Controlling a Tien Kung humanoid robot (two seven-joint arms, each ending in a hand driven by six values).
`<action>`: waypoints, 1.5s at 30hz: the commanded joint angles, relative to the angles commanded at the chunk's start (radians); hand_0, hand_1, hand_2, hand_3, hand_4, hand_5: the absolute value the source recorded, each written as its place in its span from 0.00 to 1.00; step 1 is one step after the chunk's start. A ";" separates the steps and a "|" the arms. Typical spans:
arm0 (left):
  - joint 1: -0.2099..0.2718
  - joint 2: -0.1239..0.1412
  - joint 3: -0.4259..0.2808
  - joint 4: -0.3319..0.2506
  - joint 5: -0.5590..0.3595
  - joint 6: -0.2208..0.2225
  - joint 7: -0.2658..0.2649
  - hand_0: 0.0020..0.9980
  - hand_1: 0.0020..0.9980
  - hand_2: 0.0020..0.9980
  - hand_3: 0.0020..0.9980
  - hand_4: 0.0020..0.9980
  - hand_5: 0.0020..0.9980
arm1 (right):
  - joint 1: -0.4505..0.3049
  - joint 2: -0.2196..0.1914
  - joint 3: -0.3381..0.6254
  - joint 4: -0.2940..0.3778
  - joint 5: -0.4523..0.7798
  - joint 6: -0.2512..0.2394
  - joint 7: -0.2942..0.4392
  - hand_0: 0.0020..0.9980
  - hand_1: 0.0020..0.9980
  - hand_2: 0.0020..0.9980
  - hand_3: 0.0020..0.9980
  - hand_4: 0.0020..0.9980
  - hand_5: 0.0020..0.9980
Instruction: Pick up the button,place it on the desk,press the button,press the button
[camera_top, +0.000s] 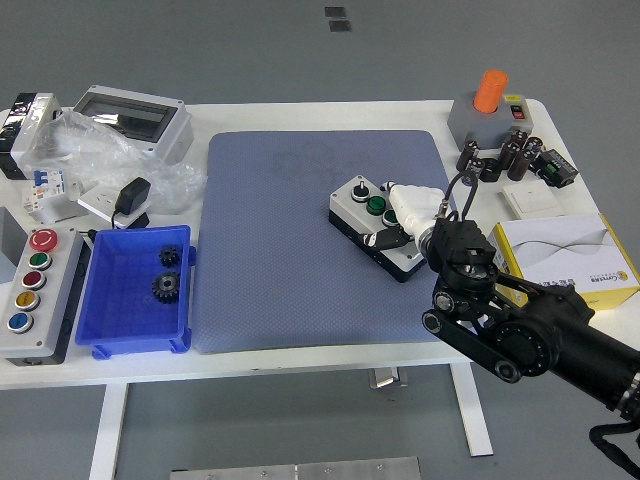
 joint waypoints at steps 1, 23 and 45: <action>0.000 0.000 -0.002 0.000 0.002 0.001 -0.001 0.65 0.63 0.59 0.59 0.61 0.14 | -0.001 -0.001 -0.001 0.003 -0.003 0.000 0.000 0.22 0.41 0.47 0.65 0.63 0.28; -0.004 -0.001 -0.007 -0.001 0.003 0.022 -0.010 0.65 0.63 0.60 0.59 0.62 0.18 | 0.171 -0.215 -0.342 0.333 -0.032 -0.144 0.344 0.31 0.43 0.41 0.54 0.30 0.00; -0.017 -0.004 0.022 -0.001 -0.008 0.029 -0.015 0.65 0.63 0.60 0.59 0.62 0.21 | 0.270 -0.097 -0.441 -0.075 0.102 -0.252 0.604 0.46 0.47 0.44 0.55 0.16 0.00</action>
